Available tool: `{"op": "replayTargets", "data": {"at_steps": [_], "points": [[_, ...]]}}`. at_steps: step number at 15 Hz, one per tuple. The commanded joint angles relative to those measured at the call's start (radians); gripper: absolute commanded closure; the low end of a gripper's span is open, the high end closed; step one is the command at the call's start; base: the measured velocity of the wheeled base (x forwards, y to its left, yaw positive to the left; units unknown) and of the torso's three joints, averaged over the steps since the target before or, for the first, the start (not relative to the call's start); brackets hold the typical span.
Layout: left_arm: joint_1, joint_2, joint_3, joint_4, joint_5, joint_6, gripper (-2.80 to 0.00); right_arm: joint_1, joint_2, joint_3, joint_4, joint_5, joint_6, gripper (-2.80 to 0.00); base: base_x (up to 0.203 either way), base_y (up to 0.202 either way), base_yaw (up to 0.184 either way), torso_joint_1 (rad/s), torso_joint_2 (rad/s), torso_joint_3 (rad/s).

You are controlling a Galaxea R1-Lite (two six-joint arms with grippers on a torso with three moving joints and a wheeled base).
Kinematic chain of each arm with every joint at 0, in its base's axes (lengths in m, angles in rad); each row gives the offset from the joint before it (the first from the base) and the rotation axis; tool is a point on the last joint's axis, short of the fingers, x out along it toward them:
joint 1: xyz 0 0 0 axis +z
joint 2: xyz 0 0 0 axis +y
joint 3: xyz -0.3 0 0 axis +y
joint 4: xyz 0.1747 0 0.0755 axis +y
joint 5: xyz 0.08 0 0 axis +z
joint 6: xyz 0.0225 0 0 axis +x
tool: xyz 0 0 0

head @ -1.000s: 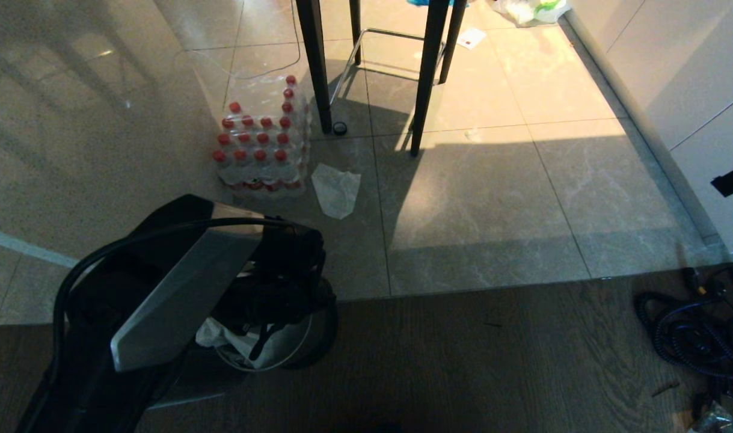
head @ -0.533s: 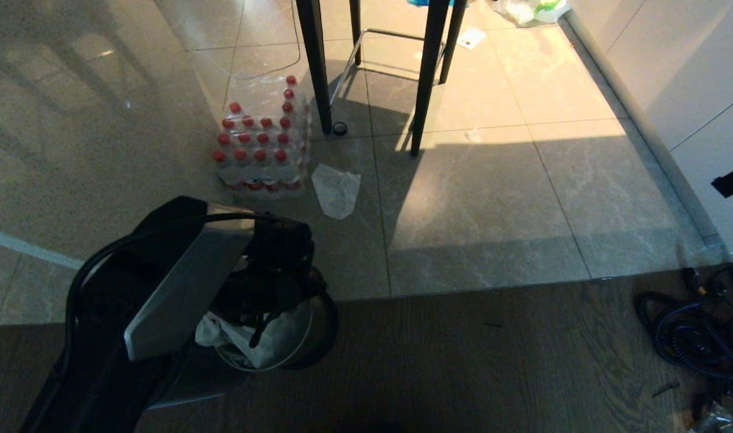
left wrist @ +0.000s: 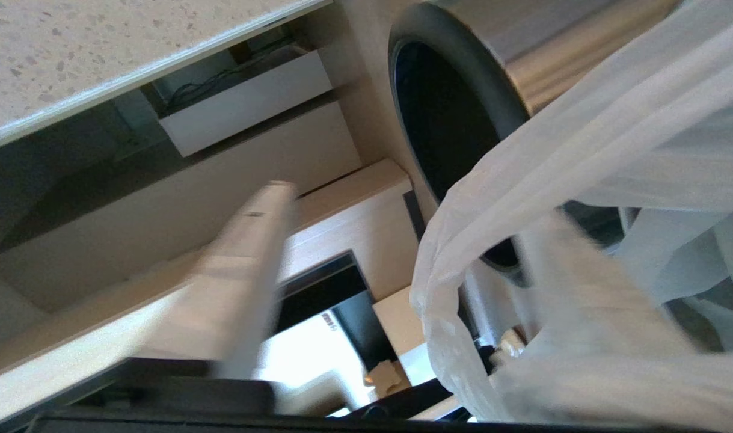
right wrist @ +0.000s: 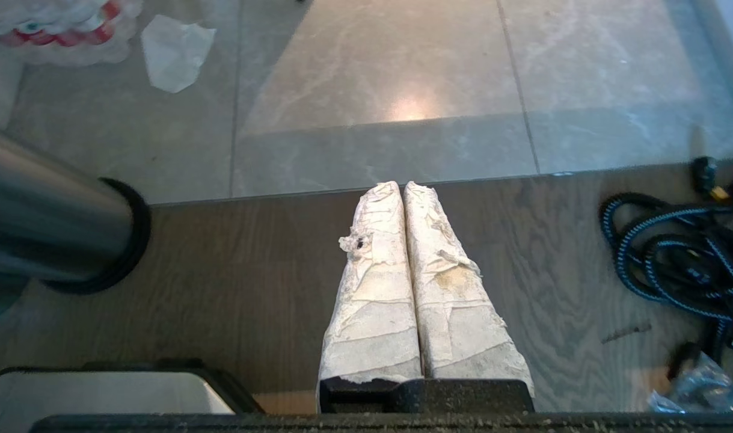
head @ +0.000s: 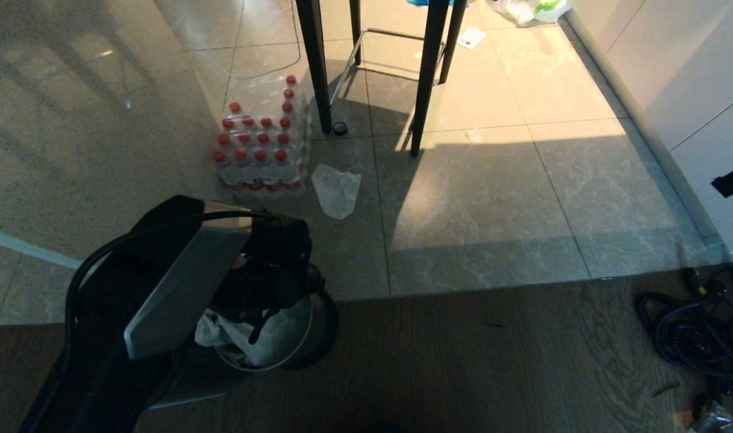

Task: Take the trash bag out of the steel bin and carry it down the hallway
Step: Pick up the trash bag

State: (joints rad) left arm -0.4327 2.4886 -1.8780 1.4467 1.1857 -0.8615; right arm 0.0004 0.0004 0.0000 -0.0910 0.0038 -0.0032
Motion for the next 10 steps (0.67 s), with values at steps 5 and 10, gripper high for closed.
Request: {"op": "replayTargets", "data": {"at_steps": [5, 10], "points": [[-0.053, -0.094, 0.025, 0.018, -0.102, -0.005, 0.00, 0.001, 0.000, 0.037, -0.002, 0.001, 0.000, 0.00, 0.000, 0.000, 0.000, 0.000, 0.00, 0.000], [-0.092, -0.190, 0.162, -0.033, -0.219, -0.007, 0.00, 0.001, 0.000, 0.037, -0.001, 0.001, 0.000, 0.00, 0.000, 0.000, 0.000, 0.000, 0.00, 0.000]]}}
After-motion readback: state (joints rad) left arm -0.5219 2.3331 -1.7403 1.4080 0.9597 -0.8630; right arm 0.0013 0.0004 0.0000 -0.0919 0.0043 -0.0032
